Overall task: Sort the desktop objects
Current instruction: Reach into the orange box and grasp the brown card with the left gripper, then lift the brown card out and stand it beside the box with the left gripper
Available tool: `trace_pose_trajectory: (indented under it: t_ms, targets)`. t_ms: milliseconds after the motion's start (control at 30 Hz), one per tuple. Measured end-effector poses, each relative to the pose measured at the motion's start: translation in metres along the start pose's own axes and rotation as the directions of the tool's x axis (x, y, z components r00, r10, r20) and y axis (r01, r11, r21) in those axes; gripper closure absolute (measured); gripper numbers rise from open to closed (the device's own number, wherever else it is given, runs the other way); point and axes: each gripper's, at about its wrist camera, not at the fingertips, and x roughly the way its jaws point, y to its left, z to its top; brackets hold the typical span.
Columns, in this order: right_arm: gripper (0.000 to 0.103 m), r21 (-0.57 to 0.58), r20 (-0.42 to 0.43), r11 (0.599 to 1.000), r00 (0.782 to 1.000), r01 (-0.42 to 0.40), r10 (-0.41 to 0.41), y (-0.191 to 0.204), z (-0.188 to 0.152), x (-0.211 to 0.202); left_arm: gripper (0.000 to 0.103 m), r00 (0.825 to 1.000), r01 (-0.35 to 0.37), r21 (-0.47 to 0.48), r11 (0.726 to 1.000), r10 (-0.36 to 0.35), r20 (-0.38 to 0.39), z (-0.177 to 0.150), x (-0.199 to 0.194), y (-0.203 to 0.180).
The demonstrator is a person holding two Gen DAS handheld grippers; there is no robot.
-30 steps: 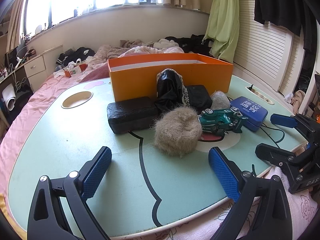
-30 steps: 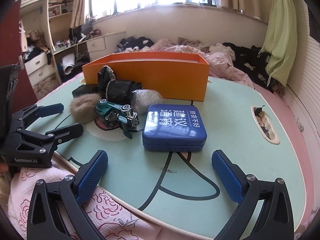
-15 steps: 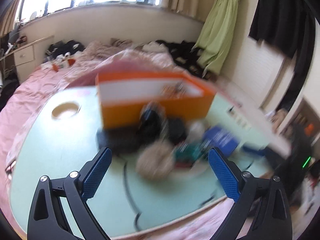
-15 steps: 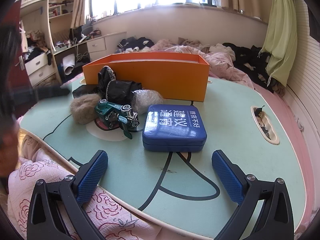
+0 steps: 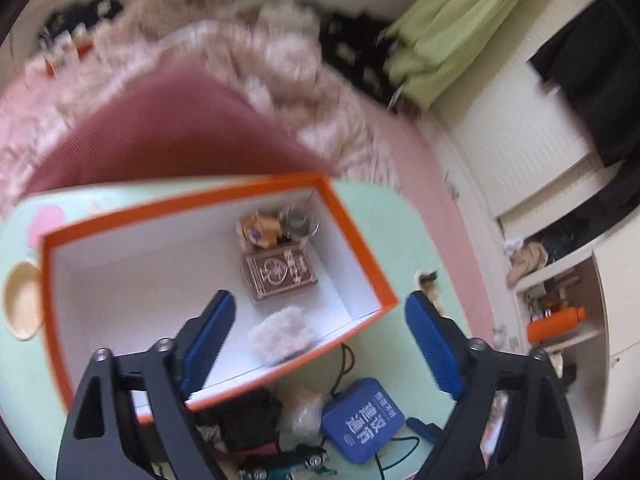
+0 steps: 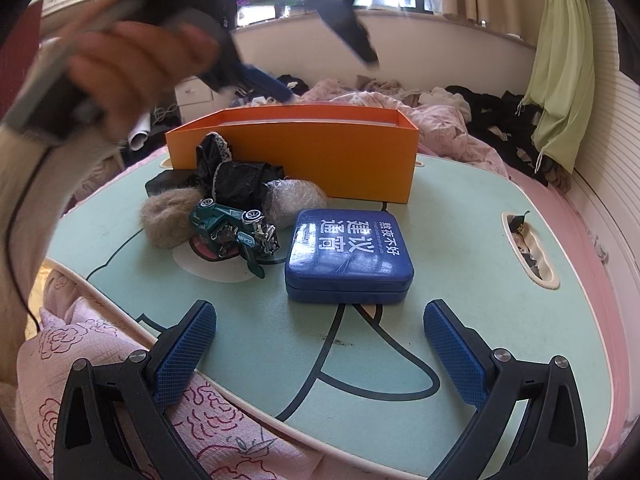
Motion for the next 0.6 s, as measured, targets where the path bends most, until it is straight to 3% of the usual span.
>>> trace_pose_trajectory:
  t_ms: [133,300,367,433,500,567,600]
  targets:
    - [0.0,0.0,0.0,1.0,1.0,-0.001,0.001,0.001,0.0,0.001,0.027,0.993,-0.029,-0.085,0.996,0.019,-0.115,0.014,0.04,0.016]
    - [0.0,0.0,0.001,1.0,1.0,-0.001,0.001,0.002,0.001,0.001,0.027,0.985,-0.085,-0.083,0.993,0.071,-0.159,0.02,0.066,0.01]
    - [0.0,0.0,0.001,1.0,1.0,-0.001,0.001,0.001,0.0,0.001,0.027,0.976,-0.139,-0.057,0.989,0.127,-0.176,0.023,0.076,0.004]
    - [0.0,0.0,0.001,1.0,1.0,-0.001,0.001,0.001,0.0,0.001,0.029,0.956,-0.222,-0.034,0.974,0.211,-0.203,0.022,0.088,0.002]
    - [0.0,0.003,0.001,1.0,1.0,-0.003,0.003,0.001,0.002,0.002,0.033,0.941,-0.294,-0.015,0.956,0.287,-0.178,0.023,0.09,-0.001]
    - [0.0,0.002,0.003,1.0,1.0,-0.003,0.003,0.003,0.003,0.002,0.045,0.93,-0.334,-0.008,0.943,0.328,-0.166,0.021,0.089,-0.002]
    - [0.0,0.003,0.004,1.0,1.0,-0.003,0.003,0.003,0.003,0.003,0.045,0.927,-0.344,0.005,0.939,0.34,-0.155,0.018,0.087,-0.001]
